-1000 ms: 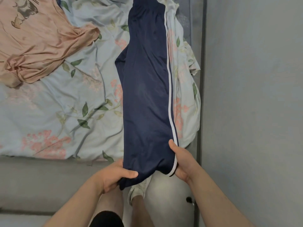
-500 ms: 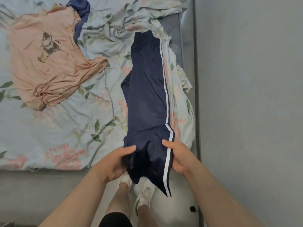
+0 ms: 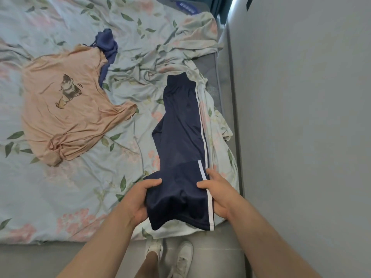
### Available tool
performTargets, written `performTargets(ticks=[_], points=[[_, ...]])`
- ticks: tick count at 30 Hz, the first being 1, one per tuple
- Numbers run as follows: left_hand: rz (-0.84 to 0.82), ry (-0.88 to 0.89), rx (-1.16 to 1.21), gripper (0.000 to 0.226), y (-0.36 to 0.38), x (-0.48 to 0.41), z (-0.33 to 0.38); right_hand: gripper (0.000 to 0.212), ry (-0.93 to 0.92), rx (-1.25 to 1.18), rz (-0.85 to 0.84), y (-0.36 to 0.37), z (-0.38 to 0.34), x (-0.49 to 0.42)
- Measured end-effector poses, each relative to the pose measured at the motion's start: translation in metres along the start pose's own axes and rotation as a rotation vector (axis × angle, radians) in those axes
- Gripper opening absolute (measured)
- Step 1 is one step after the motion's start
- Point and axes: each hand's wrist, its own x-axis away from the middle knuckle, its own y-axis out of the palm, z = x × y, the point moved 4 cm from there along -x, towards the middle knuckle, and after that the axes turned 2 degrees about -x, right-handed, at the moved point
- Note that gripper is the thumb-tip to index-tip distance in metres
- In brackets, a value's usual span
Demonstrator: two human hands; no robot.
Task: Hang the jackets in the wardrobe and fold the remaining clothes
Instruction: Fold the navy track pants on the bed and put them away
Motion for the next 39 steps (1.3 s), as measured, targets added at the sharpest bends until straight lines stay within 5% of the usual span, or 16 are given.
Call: performTargets(ticks=[4, 9, 14, 18, 21, 25, 32, 35, 39], points=[[0.144, 0.062, -0.151, 0.03, -0.003, -0.014, 0.025, 0.035, -0.081, 0.088, 0.169, 0.006, -0.023, -0.011], [0.275, 0.001, -0.191, 0.022, 0.002, -0.031, 0.043, 0.056, -0.141, 0.304, 0.241, 0.026, -0.047, -0.018], [0.367, 0.071, -0.213, 0.022, 0.005, -0.047, 0.069, 0.024, -0.083, 0.232, 0.19, 0.032, -0.069, -0.03], [0.326, 0.249, -0.14, 0.061, 0.006, -0.063, 0.092, 0.012, 0.007, -0.074, 0.096, 0.029, -0.08, -0.045], [0.235, 0.235, -0.042, 0.044, 0.014, -0.074, 0.102, 0.027, 0.07, -0.261, 0.054, 0.024, -0.087, -0.056], [0.208, 0.161, 0.124, 0.015, 0.029, -0.111, 0.12, 0.017, -0.018, -0.316, 0.123, 0.017, -0.103, -0.103], [0.043, 0.075, 0.503, 0.058, 0.044, -0.214, 0.173, 0.041, 0.055, -0.439, 0.081, 0.013, -0.137, -0.222], [0.158, 0.091, 0.36, 0.053, 0.038, -0.264, 0.192, 0.056, 0.008, -0.308, 0.041, 0.012, -0.146, -0.271], [0.404, 0.273, -0.152, 0.03, 0.02, -0.304, 0.204, 0.057, -0.113, 0.001, 0.149, 0.012, -0.157, -0.315]])
